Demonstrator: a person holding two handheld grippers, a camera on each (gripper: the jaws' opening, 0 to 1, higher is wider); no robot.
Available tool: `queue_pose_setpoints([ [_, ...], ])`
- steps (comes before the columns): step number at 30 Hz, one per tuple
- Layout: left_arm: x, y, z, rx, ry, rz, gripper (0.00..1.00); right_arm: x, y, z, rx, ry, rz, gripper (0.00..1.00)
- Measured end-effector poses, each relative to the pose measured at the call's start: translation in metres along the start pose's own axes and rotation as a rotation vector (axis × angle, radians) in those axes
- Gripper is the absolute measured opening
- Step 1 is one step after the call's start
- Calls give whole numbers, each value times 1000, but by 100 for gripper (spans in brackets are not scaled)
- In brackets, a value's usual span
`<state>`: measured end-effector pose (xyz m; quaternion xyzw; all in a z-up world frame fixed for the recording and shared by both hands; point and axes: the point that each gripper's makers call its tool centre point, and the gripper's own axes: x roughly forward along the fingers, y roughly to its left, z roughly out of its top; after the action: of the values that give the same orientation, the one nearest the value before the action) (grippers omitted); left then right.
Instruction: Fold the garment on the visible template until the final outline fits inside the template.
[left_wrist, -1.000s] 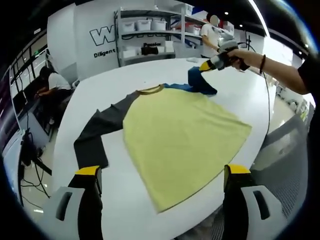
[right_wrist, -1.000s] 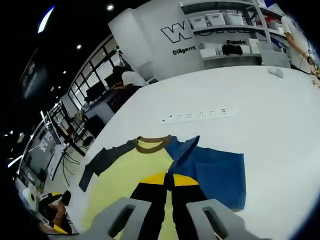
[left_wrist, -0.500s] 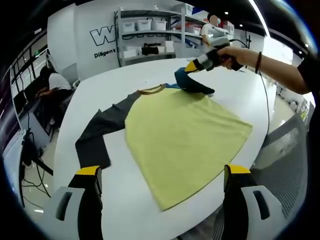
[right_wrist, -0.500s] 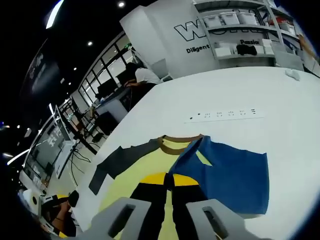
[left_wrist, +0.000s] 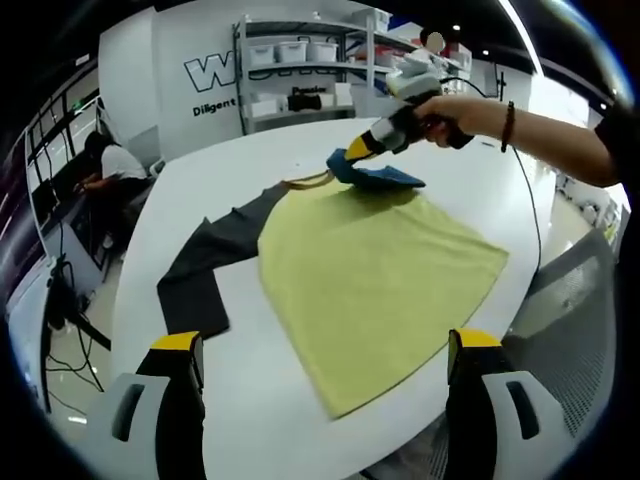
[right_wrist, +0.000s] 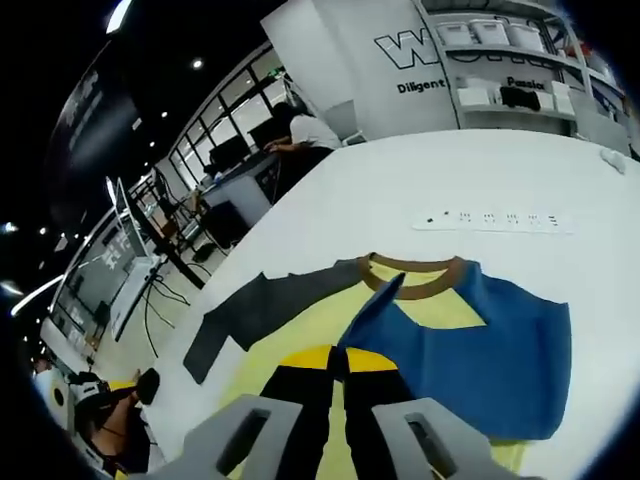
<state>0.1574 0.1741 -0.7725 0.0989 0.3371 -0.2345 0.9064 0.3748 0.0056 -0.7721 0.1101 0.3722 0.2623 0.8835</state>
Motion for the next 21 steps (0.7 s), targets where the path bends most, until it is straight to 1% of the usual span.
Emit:
queue_pose_setpoints([
  [6,0,2,-1,-4,1,4,99,14,20,0,-12,17,14,0],
  [11,-1,5,-3,-9,2,9,99,25,40,1,-71,22,27,0],
  [16,-4,8,-7,-15,3,14,99,35,48,-5,-118,44,19,0],
  [19,-4,11,-11,-20,11,19,99,44,59,-10,-139,58,35,0],
  [21,-4,11,-12,-22,10,18,99,49,61,-14,-178,68,28,0],
])
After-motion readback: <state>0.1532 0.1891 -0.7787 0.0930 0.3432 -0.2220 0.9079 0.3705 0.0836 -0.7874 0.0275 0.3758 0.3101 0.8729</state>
